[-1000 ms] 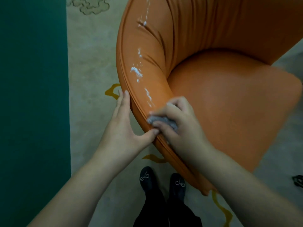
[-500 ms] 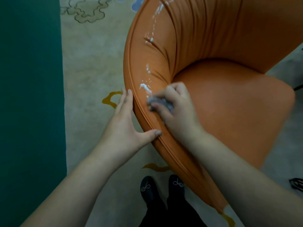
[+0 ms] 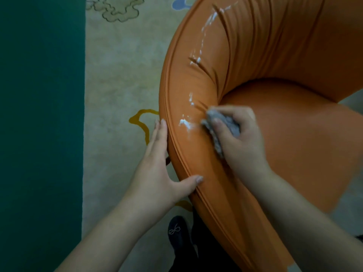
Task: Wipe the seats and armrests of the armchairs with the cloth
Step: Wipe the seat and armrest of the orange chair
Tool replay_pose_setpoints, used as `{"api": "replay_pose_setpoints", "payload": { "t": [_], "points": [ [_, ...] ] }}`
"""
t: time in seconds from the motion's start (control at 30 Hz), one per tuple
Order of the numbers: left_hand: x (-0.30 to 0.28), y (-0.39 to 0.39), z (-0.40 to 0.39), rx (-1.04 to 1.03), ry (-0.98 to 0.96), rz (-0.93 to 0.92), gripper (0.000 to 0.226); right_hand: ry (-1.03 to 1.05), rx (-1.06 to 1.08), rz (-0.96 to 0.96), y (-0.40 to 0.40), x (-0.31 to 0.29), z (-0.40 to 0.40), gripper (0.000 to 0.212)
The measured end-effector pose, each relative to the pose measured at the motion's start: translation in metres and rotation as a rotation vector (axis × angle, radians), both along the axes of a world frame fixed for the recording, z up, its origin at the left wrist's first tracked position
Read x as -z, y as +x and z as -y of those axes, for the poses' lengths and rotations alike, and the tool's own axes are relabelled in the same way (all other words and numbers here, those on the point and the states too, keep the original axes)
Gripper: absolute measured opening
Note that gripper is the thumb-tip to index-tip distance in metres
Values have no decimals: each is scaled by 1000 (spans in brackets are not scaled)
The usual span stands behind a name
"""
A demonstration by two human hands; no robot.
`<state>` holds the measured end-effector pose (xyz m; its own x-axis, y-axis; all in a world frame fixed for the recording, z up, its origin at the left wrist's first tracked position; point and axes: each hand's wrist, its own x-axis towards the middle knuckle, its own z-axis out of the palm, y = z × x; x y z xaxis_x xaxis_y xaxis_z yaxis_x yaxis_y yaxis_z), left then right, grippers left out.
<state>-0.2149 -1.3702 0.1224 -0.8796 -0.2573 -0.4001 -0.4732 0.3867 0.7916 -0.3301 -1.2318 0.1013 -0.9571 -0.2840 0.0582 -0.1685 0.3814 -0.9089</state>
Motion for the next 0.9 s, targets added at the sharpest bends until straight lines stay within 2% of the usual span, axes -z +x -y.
{"api": "replay_pose_setpoints", "payload": {
  "t": [0.1,0.17,0.2,0.27,0.37,0.47,0.53,0.57,0.63,0.73,0.8,0.9],
  "points": [
    [2,-4,0,-37,22,-21,123,-51,-157,-227,-21,-17,45,27],
    [3,-8,4,-56,22,-12,122,108,-275,-363,-17,-12,50,30],
    [3,-11,6,-67,31,2,123,180,-284,-367,-11,-5,40,30],
    [2,-16,13,-90,59,25,124,211,-256,-245,-1,6,13,29],
    [2,-21,16,-82,59,26,124,47,-154,-31,-9,0,7,22],
    [2,-26,13,-106,78,-3,120,-19,-178,-175,-28,-16,49,34],
    [3,-26,10,-126,80,-18,115,69,-245,-286,-26,-15,63,38],
    [3,-26,9,-137,78,-16,114,127,-245,-318,-23,-10,59,33],
    [3,-25,9,-150,79,4,117,197,-212,-313,-15,2,36,18],
    [-1,-23,9,-137,70,46,120,135,-121,-162,-12,5,11,10],
    [-1,-25,10,-132,53,34,120,75,-68,-136,-18,-6,25,17],
    [2,-26,9,-144,48,10,115,126,-130,-248,-21,-17,62,31]
  ]
}}
